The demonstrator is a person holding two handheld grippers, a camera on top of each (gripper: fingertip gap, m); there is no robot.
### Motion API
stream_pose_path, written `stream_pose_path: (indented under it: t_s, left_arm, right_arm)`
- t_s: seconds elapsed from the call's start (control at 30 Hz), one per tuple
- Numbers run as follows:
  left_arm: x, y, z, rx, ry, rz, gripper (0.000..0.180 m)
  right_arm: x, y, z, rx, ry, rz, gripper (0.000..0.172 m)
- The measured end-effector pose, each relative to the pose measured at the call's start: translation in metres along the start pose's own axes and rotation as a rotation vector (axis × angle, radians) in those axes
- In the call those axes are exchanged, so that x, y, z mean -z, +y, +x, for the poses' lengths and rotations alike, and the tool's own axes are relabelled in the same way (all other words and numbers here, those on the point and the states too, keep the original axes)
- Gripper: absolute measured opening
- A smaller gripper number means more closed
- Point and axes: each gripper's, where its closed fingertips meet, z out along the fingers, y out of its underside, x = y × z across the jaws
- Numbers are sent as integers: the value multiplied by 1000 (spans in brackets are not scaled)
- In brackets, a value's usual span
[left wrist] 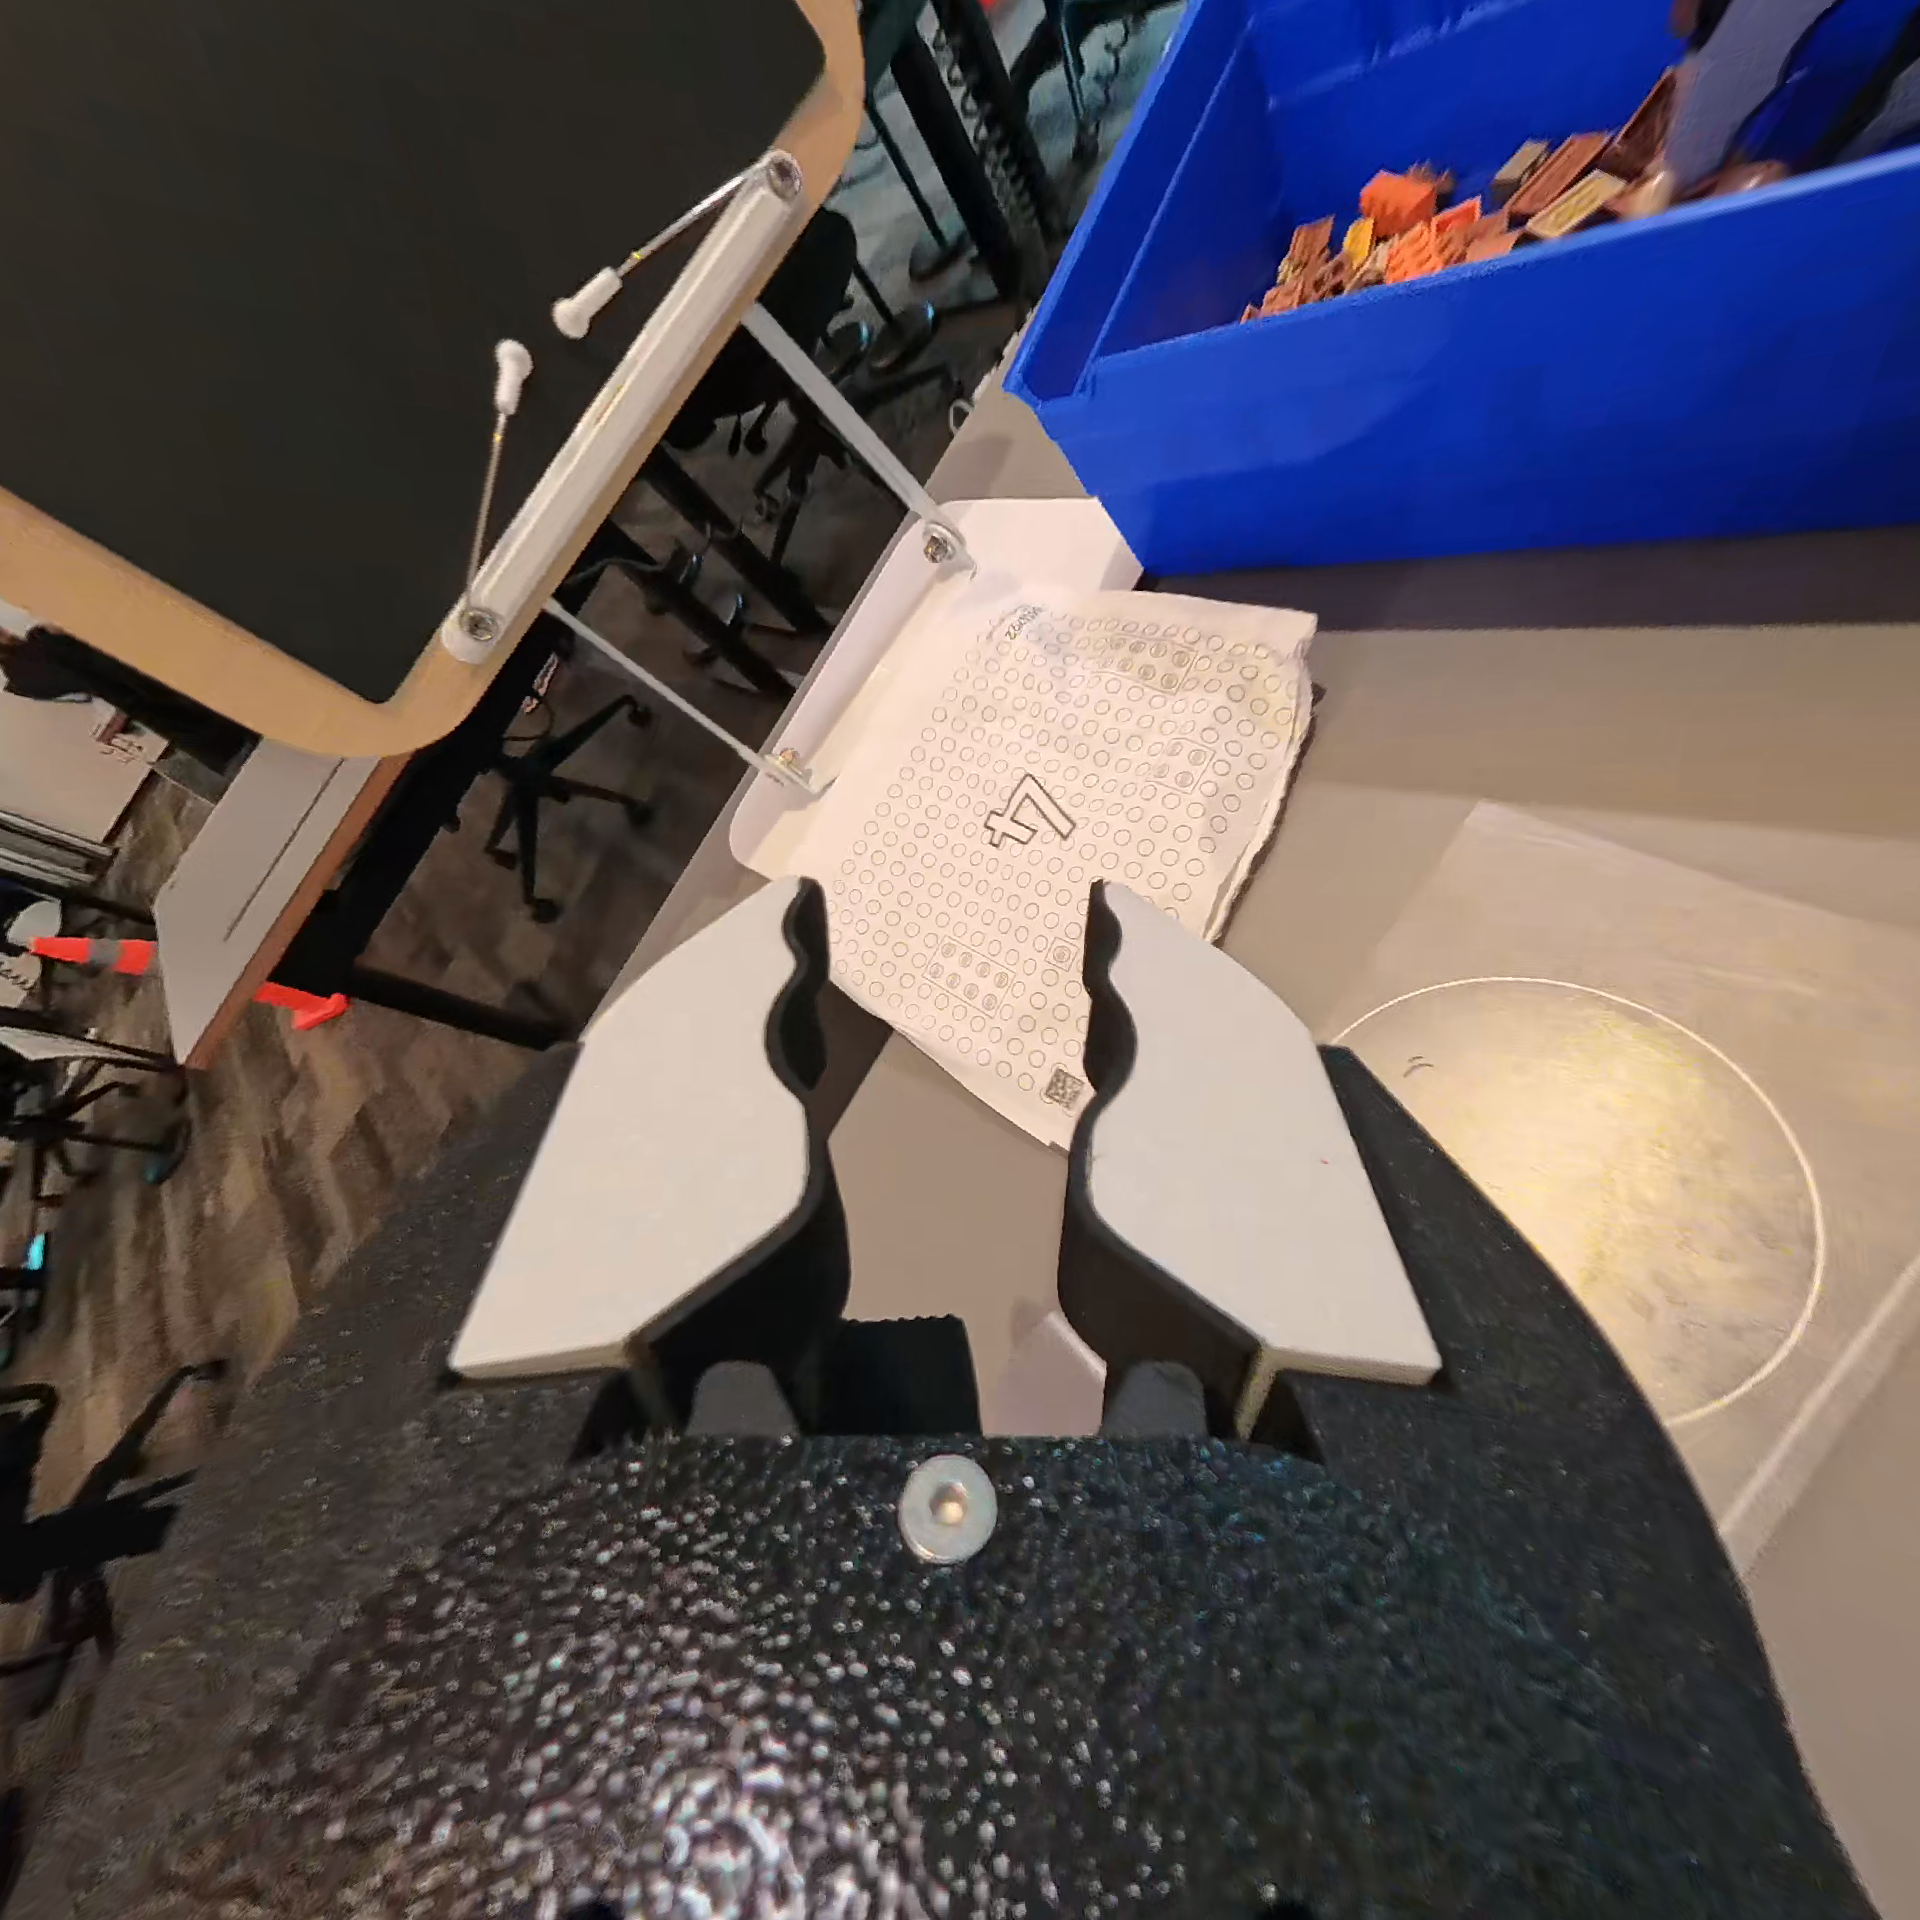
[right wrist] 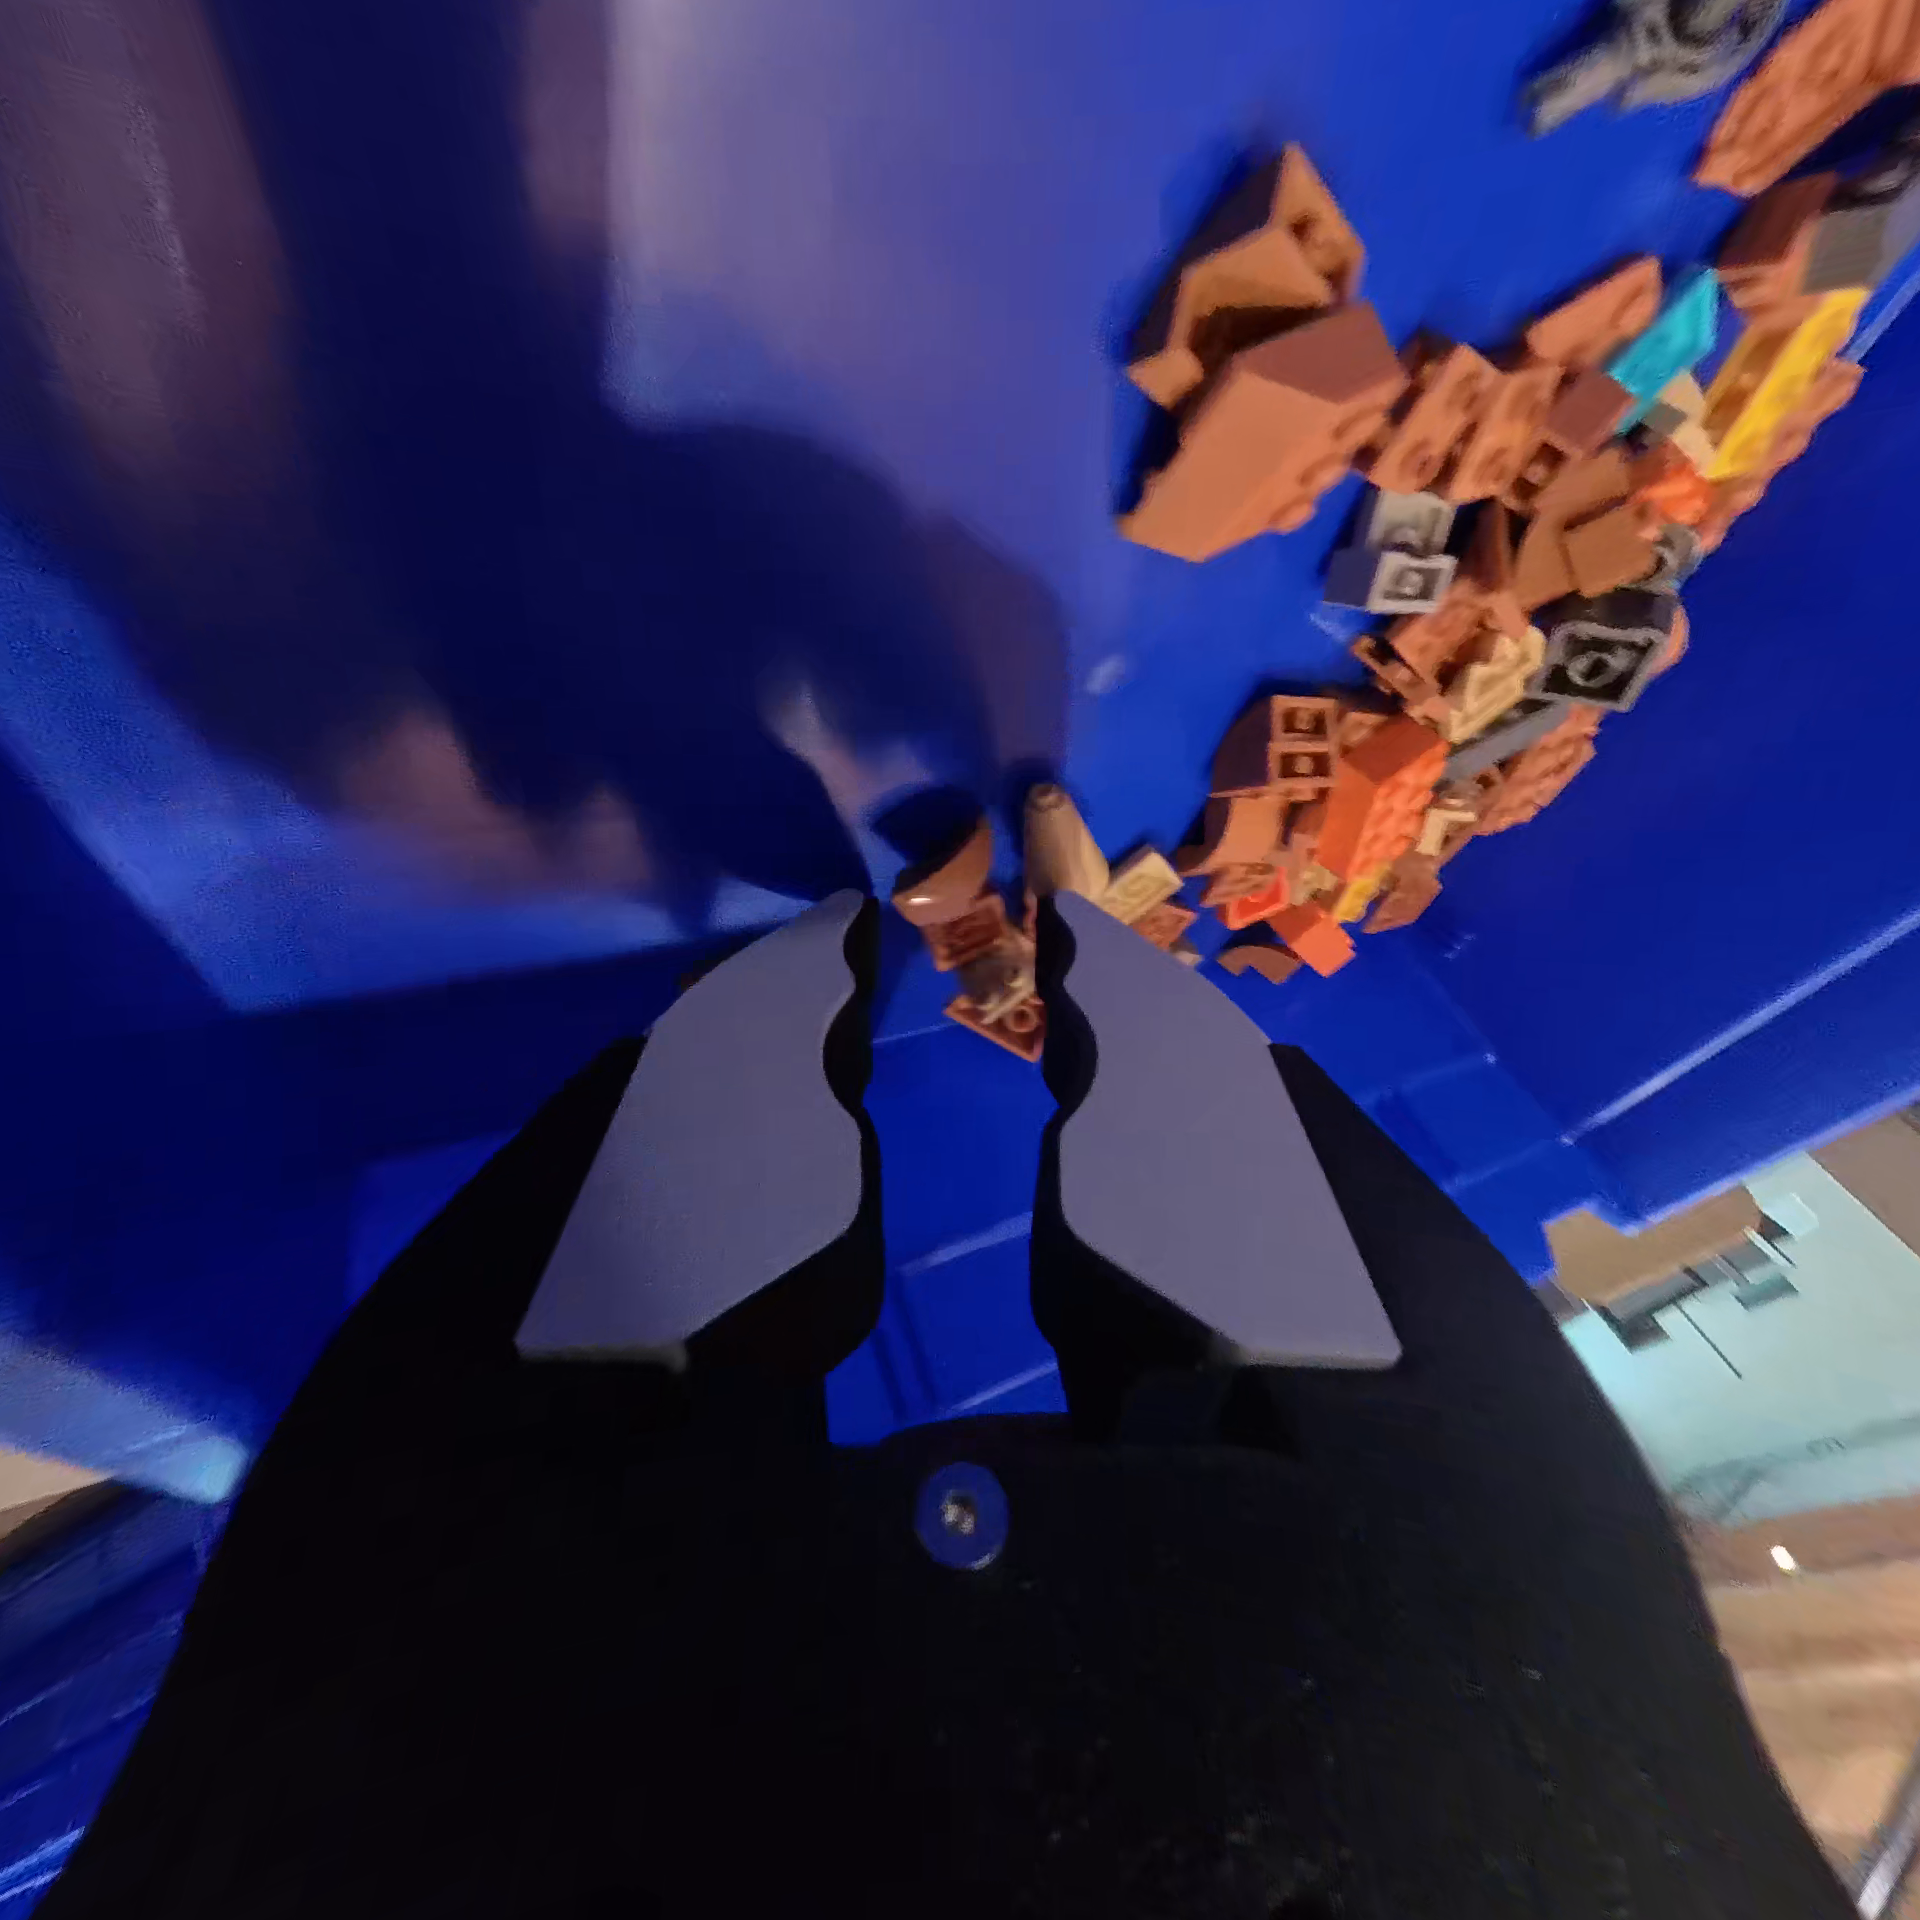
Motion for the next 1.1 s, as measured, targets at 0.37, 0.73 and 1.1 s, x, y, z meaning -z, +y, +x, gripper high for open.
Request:
stream_pose_path:
  t_s: [0.37, 0.73, 1.1]
  left_arm:
    - [17, 8, 1, 39, 29, 36, 44]
    - [7, 2, 22, 62, 107, 69, 44]
    - [9, 11, 37, 48, 151, 63, 44]
  right_arm:
    - [17, 22, -24, -16, -170, -45, 33]
    - [-9, 38, 1, -80, 19, -196, 36]
    - [17, 39, -27, -52, -142, -154, 37]
